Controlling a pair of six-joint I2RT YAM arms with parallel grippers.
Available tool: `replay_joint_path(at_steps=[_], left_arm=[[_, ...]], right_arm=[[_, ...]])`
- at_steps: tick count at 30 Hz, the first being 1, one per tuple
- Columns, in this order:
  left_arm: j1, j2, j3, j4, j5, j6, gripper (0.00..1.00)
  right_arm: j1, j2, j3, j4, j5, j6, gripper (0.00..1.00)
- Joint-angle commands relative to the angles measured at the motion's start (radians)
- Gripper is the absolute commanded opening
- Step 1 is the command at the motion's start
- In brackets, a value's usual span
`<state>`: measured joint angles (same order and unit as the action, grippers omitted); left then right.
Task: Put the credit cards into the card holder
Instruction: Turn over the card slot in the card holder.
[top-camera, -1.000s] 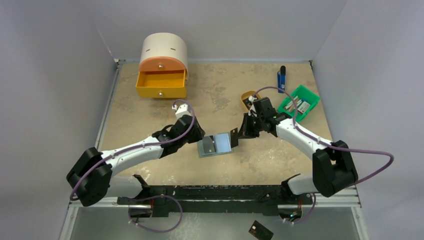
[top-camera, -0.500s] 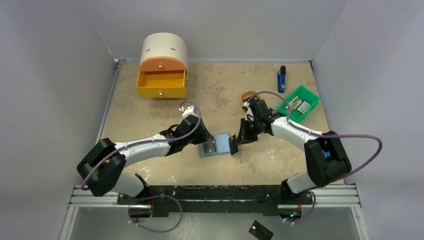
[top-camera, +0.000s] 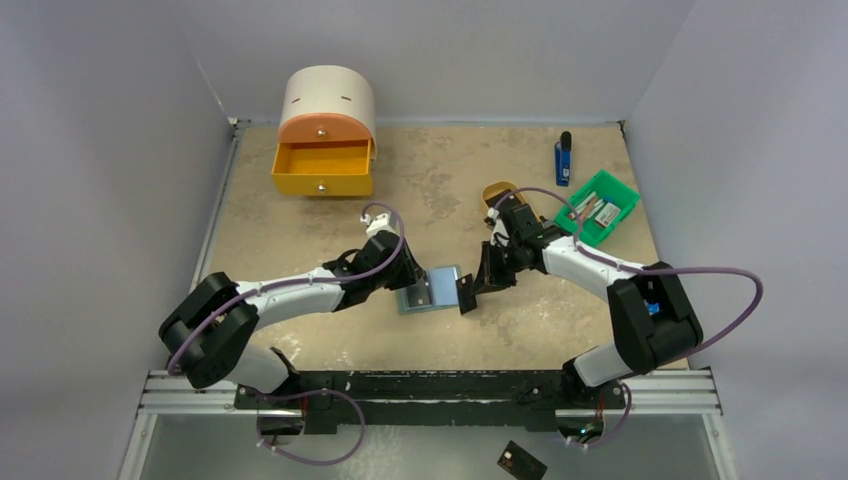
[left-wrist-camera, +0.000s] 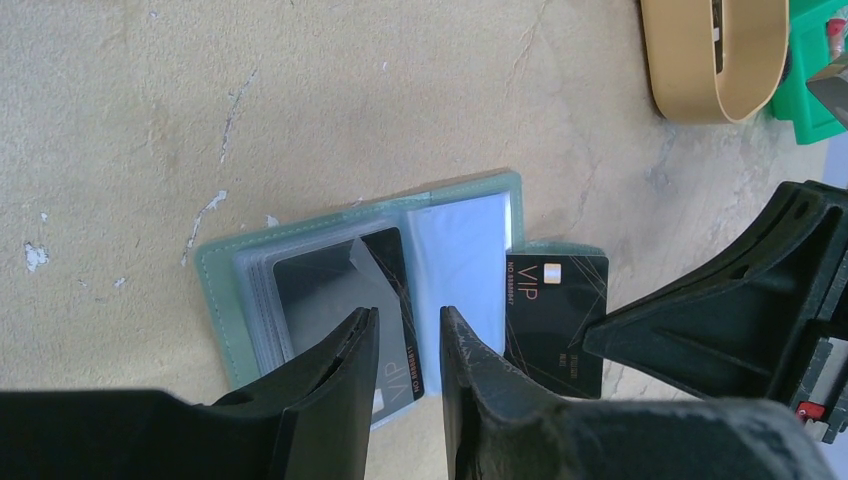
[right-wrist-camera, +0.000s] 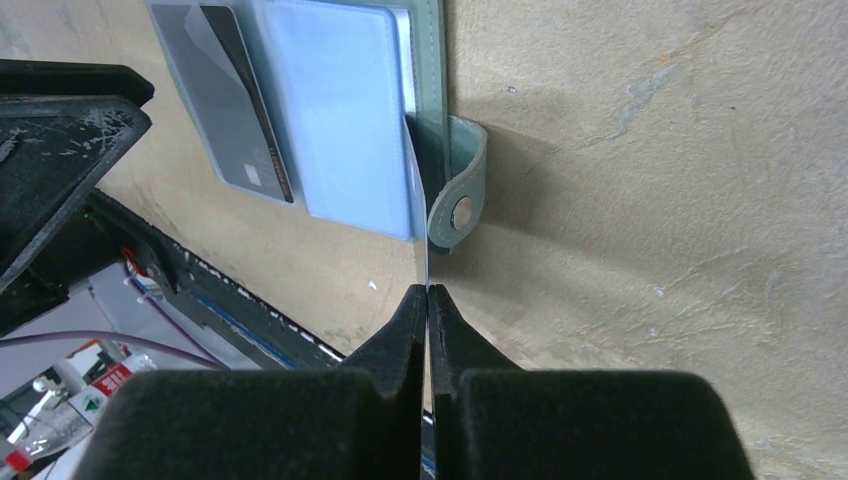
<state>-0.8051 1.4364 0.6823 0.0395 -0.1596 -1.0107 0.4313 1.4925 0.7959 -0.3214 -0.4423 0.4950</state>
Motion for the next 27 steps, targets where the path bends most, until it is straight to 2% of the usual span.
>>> replay_joint_path(at_steps=[1,14,27], left_arm=[[0.005,0.000,-0.005,0.042,0.002,-0.006,0.28],[0.005,-0.026,-0.016,0.028,0.003,-0.003,0.28],[0.007,-0.072,-0.006,-0.017,-0.033,0.009,0.29]], right_arm=[[0.001,0.024,-0.007,0.034,-0.047,-0.029,0.00],[0.002,0.003,-0.017,0.148,-0.157,0.026,0.00],[0.003,-0.060,0.012,0.134,-0.206,0.038,0.00]])
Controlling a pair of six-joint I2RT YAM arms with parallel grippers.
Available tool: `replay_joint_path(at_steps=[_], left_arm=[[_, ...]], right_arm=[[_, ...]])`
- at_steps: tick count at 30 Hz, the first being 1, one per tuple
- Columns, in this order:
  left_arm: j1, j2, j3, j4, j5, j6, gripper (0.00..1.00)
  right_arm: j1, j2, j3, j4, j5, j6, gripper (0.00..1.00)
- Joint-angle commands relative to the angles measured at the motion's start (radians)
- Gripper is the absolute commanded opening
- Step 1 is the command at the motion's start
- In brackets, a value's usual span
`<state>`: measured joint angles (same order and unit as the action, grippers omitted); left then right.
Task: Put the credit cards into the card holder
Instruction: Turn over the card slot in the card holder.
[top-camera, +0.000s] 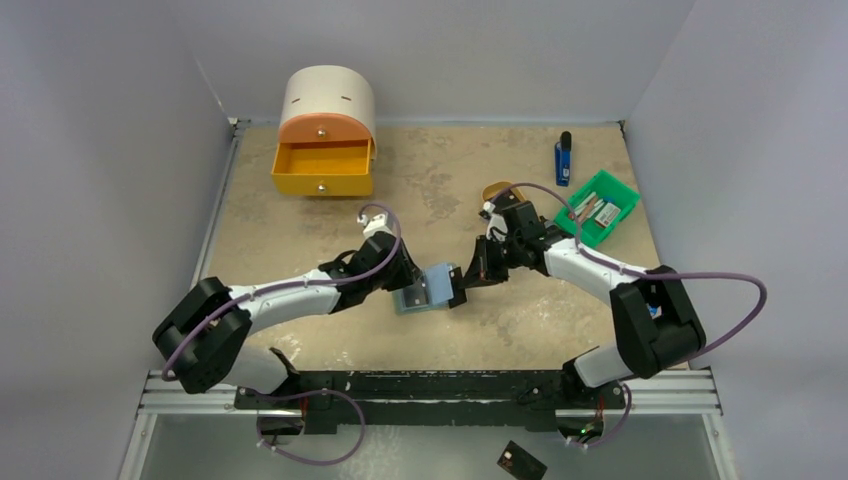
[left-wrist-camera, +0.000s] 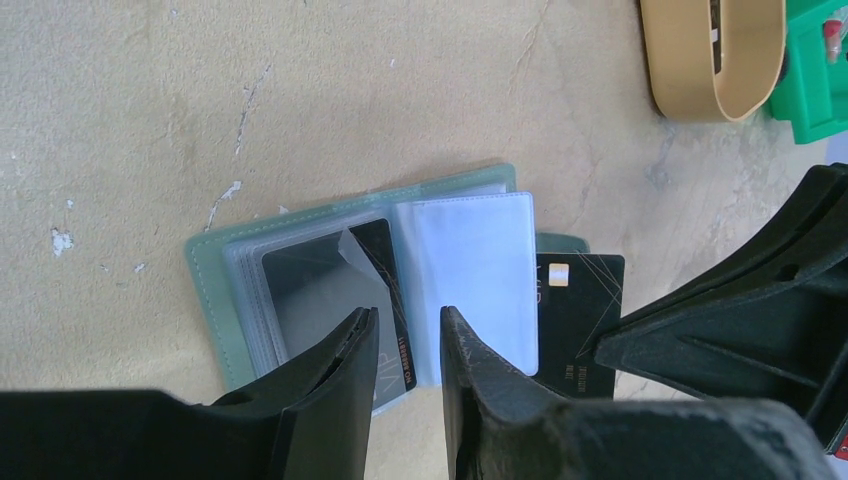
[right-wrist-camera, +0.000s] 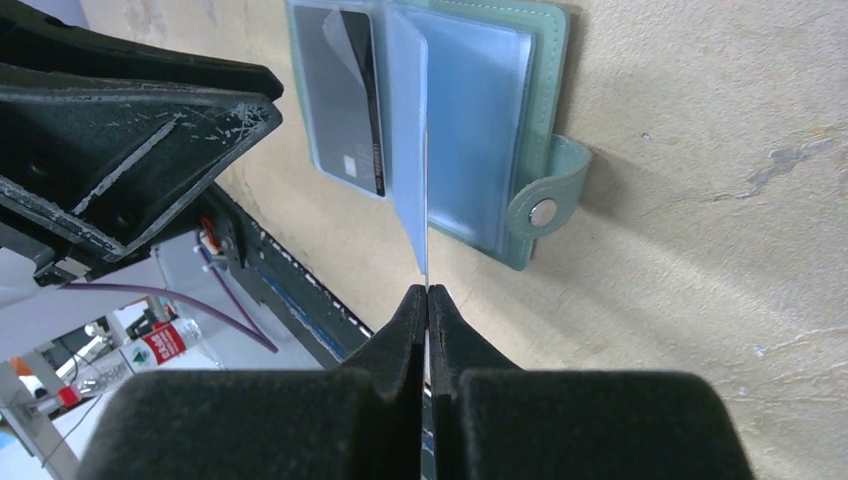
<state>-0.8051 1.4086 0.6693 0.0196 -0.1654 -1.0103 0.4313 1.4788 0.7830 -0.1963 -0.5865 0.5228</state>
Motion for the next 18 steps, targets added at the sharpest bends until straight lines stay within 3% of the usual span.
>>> replay_joint_path(at_steps=[1,9,18], left_arm=[[0.006,-0.049,0.009,0.002,-0.027,0.010,0.29],[0.007,-0.081,-0.013,0.089,0.034,-0.008,0.41],[0.007,-0.051,-0.025,0.121,0.073,-0.008,0.45]], right_arm=[[0.004,-0.048,0.025,0.014,-0.071,0.012,0.00],[0.016,-0.005,0.024,0.066,-0.111,0.033,0.00],[0.049,0.034,0.042,0.107,-0.127,0.056,0.00]])
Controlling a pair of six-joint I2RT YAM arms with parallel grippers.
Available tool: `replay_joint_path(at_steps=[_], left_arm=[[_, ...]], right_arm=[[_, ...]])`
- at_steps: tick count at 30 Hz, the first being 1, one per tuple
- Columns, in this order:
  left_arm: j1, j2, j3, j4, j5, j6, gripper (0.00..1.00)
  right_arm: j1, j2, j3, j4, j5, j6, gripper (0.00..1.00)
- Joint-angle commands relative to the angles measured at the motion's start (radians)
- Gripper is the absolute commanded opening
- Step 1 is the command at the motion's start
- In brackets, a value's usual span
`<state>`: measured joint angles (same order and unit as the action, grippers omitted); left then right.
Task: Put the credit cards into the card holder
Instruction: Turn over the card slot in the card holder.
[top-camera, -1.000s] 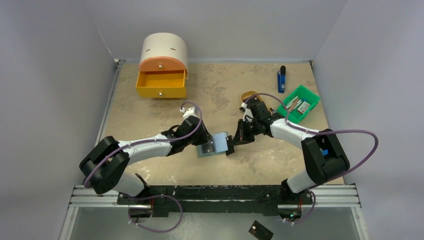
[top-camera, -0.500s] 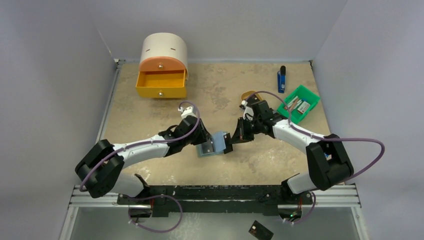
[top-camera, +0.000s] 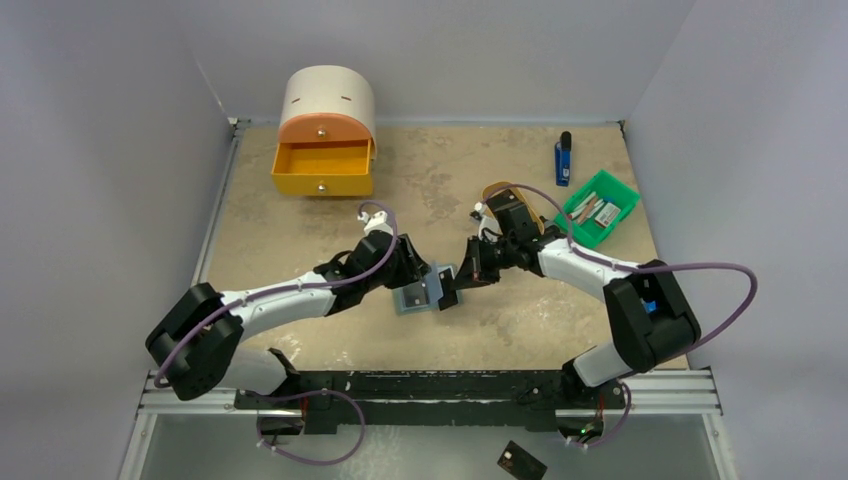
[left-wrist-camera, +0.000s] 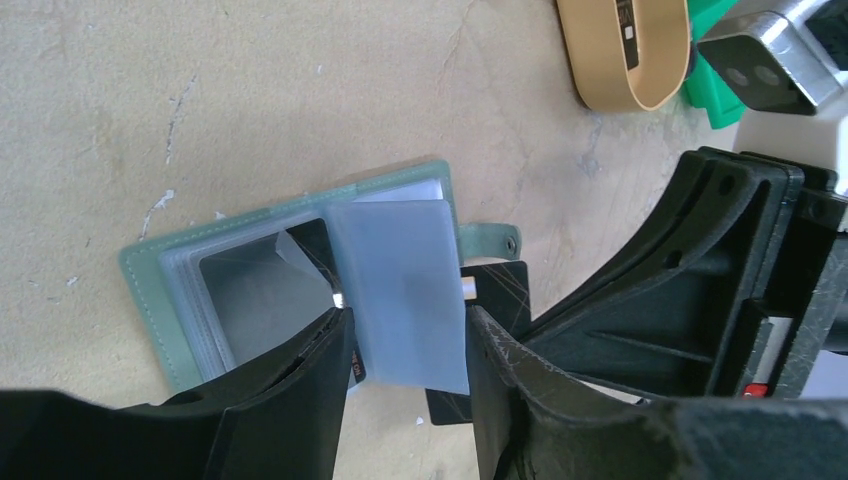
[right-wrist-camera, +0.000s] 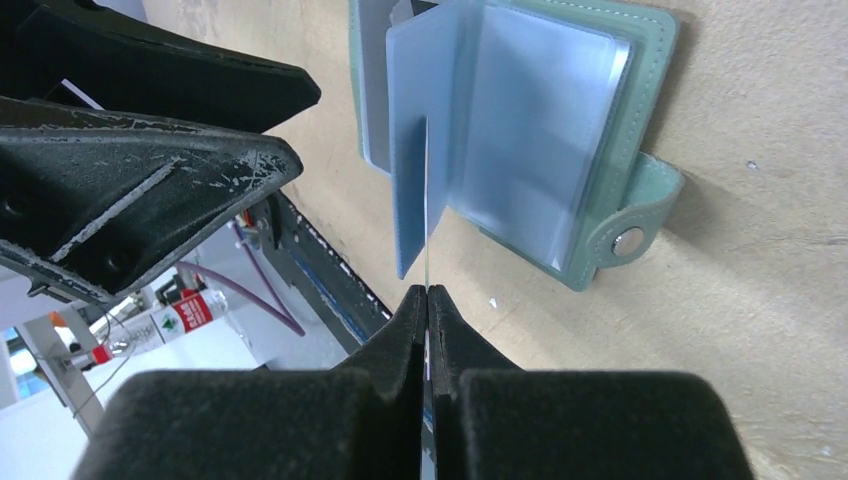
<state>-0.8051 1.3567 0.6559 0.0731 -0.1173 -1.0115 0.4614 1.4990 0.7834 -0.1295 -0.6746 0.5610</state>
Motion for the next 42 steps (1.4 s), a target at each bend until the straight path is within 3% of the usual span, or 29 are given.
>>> replay_joint_path(at_steps=[1,12,18,27,29,36,42], left_arm=[[0.007,0.006,-0.010,0.069,0.026,-0.008,0.45],[0.007,0.078,0.025,0.064,0.039,0.006,0.41],[0.006,0.113,0.036,0.059,0.034,0.009,0.20],[0.006,0.143,0.056,0.060,0.041,0.014,0.04],[0.007,0.144,0.062,0.054,0.039,0.015,0.05],[0.006,0.105,0.062,0.047,0.046,0.012,0.29],[0.006,0.093,0.052,0.069,0.063,0.011,0.32]], right_arm=[[0.024,0.019,0.046,0.040,-0.037,0.019,0.00],[0.038,0.035,0.055,0.044,-0.033,0.020,0.00],[0.039,0.029,0.059,0.022,-0.019,0.006,0.00],[0.039,0.009,0.054,-0.046,0.095,-0.028,0.00],[0.040,-0.014,0.048,-0.053,0.121,-0.035,0.00],[0.043,-0.047,0.044,-0.084,0.081,-0.091,0.00],[0.043,-0.042,0.035,-0.067,0.075,-0.086,0.00]])
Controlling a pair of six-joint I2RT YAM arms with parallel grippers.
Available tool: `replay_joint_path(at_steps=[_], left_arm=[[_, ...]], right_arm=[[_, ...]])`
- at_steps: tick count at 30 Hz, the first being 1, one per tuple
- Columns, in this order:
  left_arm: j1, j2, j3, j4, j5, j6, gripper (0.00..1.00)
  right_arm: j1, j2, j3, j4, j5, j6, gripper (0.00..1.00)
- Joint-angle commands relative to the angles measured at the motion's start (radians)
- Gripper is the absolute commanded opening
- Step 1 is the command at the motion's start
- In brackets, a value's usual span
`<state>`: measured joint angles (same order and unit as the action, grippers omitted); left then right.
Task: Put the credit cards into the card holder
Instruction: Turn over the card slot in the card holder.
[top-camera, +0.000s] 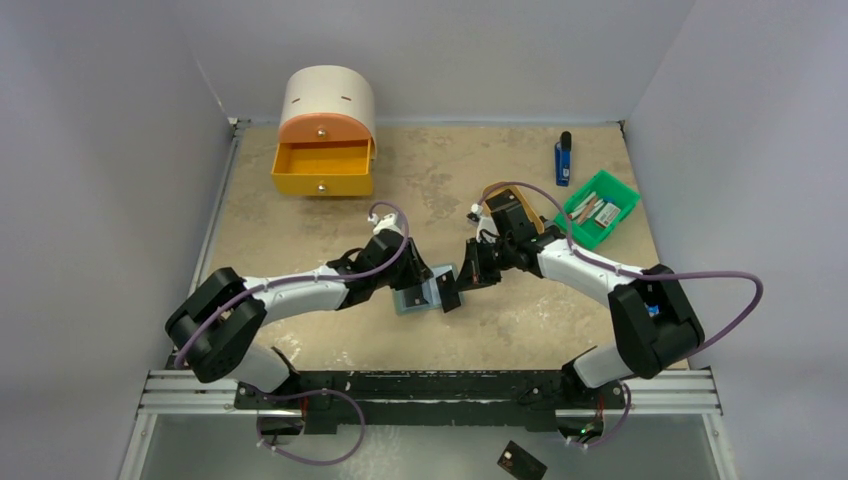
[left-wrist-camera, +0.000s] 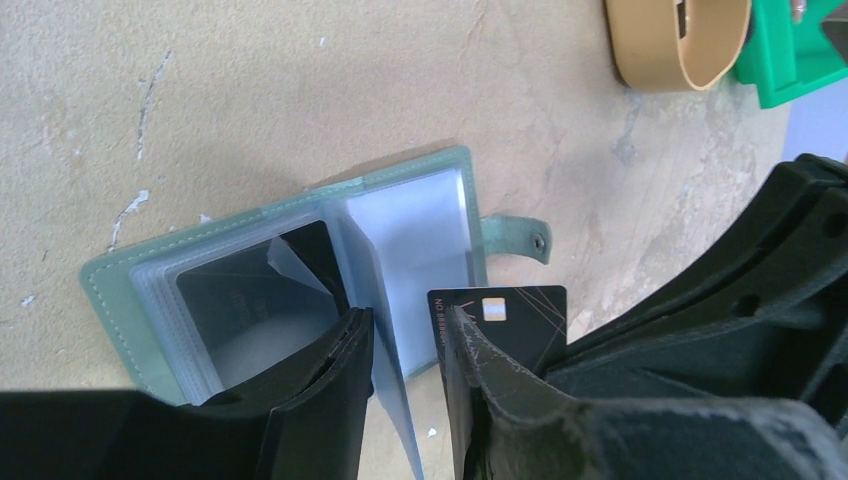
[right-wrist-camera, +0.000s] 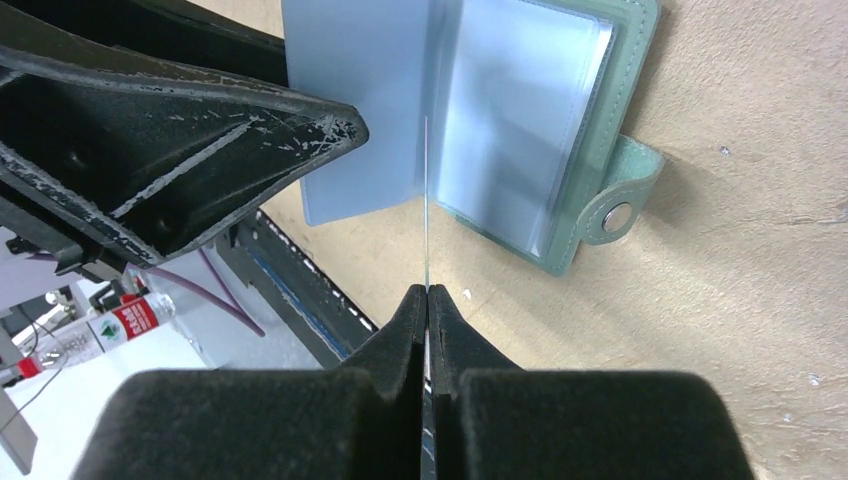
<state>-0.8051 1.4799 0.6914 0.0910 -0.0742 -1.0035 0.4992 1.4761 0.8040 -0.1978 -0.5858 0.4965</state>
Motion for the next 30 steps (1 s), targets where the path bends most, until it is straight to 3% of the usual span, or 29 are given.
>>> replay_joint_path(at_steps=[1,18,25,30], left_arm=[[0.006,-0.029,0.014,0.058,0.024,0.002,0.32],[0.006,0.018,0.005,0.127,0.050,-0.007,0.31],[0.006,0.015,0.008,0.125,0.036,-0.006,0.44],[0.005,0.038,0.025,0.122,0.033,0.000,0.47]], right_arm=[[0.005,-0.018,0.012,0.004,-0.015,-0.020,0.00],[0.005,-0.006,0.001,0.017,-0.012,-0.015,0.00],[0.005,-0.007,-0.002,0.019,-0.014,-0.015,0.00],[0.005,-0.008,-0.001,0.027,-0.020,-0.010,0.00]])
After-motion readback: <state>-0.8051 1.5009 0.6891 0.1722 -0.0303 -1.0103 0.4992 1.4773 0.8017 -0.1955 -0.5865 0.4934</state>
